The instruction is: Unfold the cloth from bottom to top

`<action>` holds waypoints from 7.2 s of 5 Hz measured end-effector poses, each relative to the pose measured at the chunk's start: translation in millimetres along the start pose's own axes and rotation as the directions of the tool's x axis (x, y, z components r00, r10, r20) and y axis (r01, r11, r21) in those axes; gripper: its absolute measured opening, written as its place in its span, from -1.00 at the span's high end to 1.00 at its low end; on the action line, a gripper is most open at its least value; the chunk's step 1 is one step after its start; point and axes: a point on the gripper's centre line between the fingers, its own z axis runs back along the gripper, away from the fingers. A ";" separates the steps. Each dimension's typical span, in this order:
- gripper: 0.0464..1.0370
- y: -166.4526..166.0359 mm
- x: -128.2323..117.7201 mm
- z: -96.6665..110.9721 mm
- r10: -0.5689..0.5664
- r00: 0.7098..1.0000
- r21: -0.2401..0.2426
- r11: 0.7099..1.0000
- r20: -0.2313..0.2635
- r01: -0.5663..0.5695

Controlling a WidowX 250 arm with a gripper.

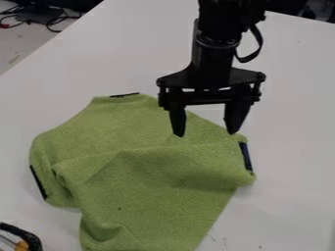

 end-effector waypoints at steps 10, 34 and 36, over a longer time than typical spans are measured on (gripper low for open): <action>-0.93 39.7 126.8 -110.9 -0.003 1.000 -0.026 1.000 -0.014 0.003; -0.92 -75.7 39.2 -18.3 0.050 0.999 0.057 0.997 0.017 -0.051; -0.92 -81.2 -20.3 -8.3 -0.014 0.999 0.039 0.999 0.034 0.012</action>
